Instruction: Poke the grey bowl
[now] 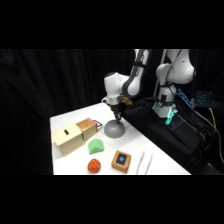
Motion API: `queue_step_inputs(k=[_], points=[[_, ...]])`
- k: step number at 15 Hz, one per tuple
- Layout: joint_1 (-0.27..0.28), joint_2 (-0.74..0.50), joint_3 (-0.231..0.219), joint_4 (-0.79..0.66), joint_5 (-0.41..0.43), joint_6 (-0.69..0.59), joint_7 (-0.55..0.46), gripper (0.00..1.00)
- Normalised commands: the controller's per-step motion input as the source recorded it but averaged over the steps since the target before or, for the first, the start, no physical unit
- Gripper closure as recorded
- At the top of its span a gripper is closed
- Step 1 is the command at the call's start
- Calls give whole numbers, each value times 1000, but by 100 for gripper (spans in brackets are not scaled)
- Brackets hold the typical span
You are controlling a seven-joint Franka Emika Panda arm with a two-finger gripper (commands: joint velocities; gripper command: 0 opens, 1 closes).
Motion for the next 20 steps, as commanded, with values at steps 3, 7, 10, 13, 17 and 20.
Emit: queue_step_inputs(k=[3,7,10,13,17,20], points=[[73,-372,34,-248,-122,26,135,98],[-33,-193,-76,93,-200,-146,39,98],[-39,-152,-73,152,-188,-218,58,98],[-36,-85,-43,161,-143,-204,37,98],[-19,-111,-16,102,-112,-172,46,97],[-7,-133,-9,65,-116,-153,78,72]])
